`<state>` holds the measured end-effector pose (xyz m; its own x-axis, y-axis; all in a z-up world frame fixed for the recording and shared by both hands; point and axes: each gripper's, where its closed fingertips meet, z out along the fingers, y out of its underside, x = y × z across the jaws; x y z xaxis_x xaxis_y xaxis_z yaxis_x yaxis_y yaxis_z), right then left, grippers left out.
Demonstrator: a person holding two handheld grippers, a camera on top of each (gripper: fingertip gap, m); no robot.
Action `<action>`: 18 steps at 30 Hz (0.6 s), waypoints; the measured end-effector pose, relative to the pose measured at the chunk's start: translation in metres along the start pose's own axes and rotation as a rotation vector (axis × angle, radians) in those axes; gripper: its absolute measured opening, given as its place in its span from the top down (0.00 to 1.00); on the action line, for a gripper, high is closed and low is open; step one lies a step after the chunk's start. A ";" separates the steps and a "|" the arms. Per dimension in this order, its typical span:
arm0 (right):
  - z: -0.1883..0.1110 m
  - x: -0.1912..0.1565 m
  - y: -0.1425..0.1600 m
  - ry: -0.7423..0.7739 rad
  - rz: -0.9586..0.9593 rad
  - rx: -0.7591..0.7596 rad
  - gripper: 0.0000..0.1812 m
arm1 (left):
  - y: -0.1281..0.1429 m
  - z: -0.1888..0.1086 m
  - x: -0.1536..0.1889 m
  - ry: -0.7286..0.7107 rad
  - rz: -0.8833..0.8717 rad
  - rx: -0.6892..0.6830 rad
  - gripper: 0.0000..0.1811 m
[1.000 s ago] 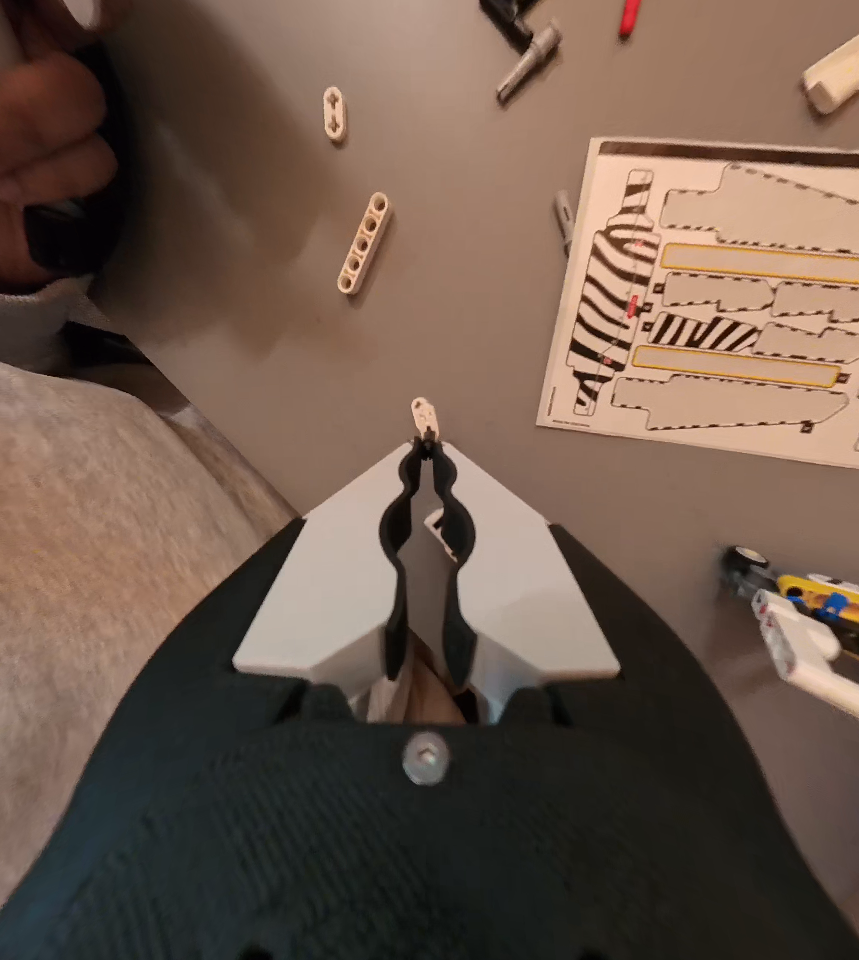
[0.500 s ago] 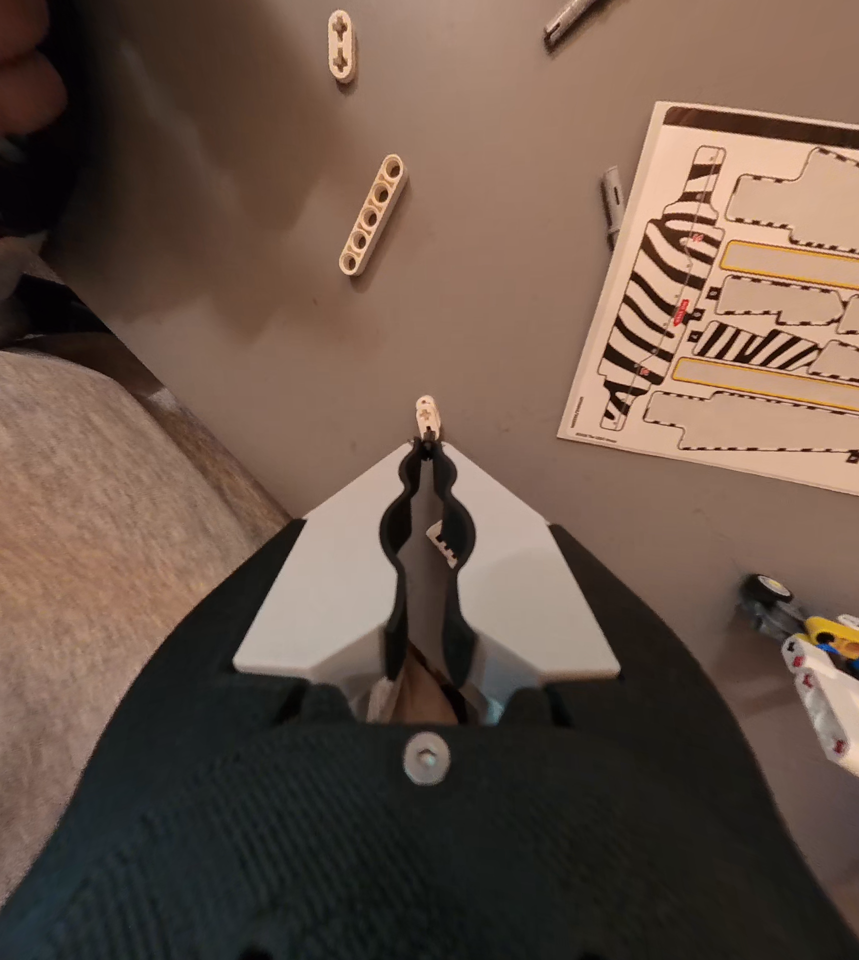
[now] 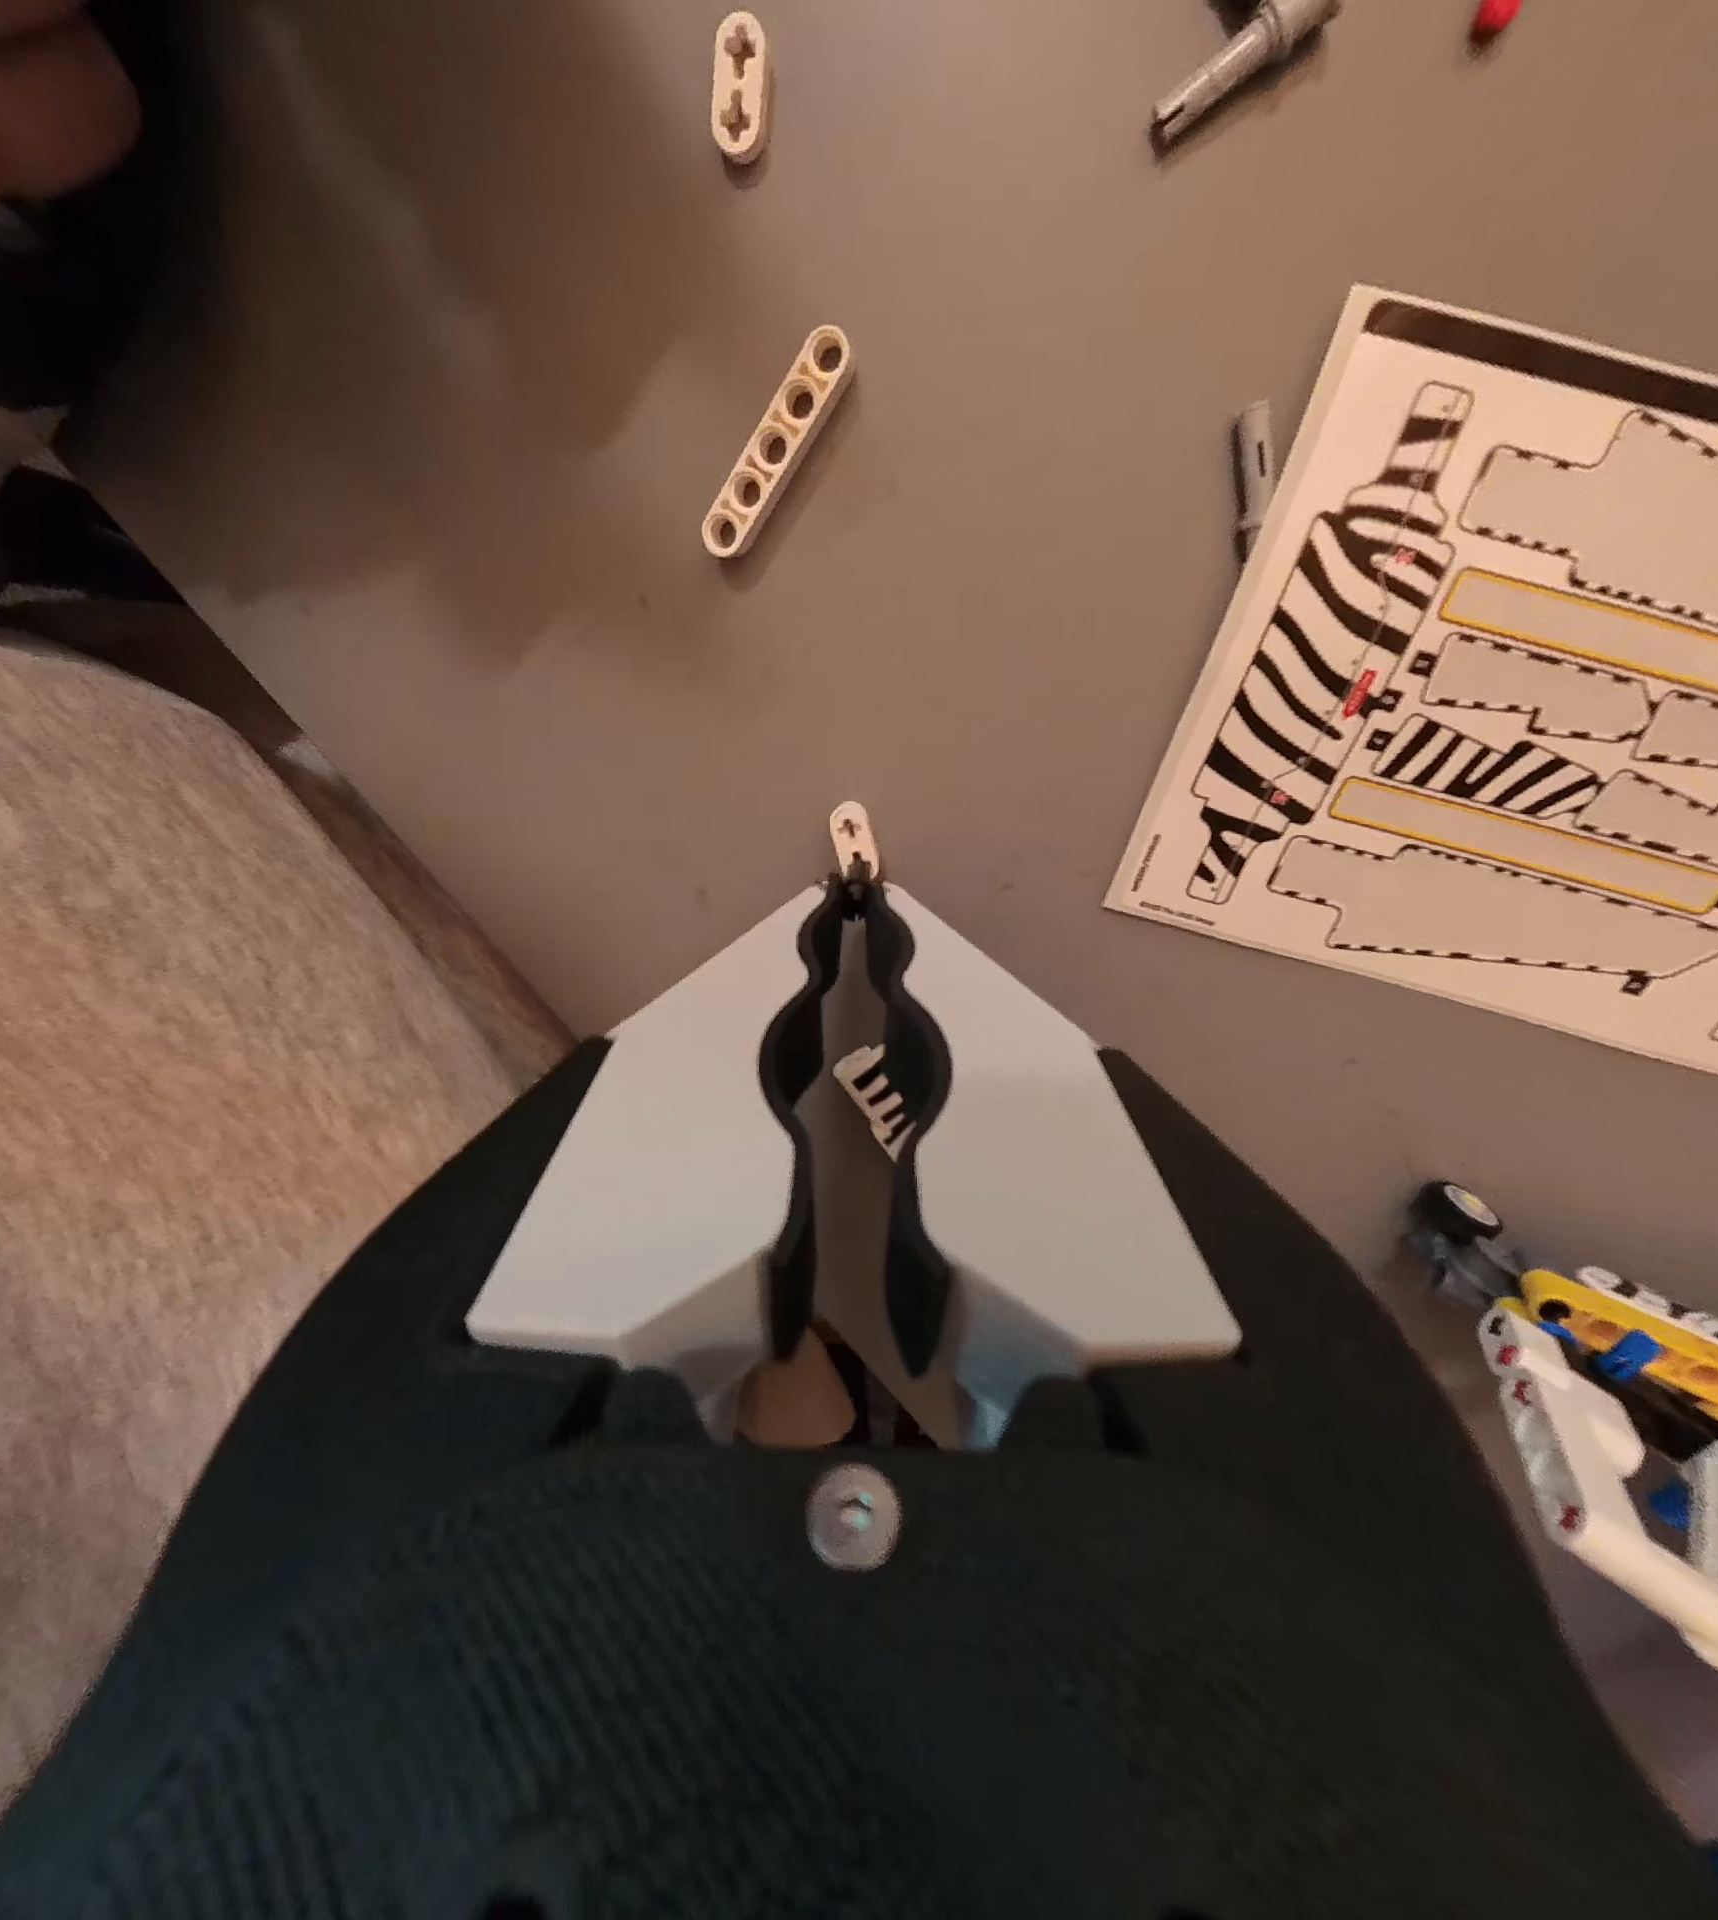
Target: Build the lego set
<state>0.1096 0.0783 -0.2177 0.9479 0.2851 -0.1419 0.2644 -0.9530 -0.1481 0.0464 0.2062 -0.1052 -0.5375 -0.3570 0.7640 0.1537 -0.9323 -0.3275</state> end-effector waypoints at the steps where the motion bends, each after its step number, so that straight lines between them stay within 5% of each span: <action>1: 0.000 -0.001 0.000 -0.002 -0.009 -0.007 0.98 | 0.000 0.000 0.000 0.000 0.000 0.000 0.82; 18: 0.002 -0.002 -0.002 -0.020 -0.030 -0.029 0.98 | -0.001 0.000 -0.001 -0.001 -0.003 0.000 0.82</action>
<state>0.1073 0.0794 -0.2188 0.9359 0.3153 -0.1573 0.2979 -0.9464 -0.1245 0.0471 0.2075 -0.1055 -0.5369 -0.3547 0.7654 0.1520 -0.9331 -0.3258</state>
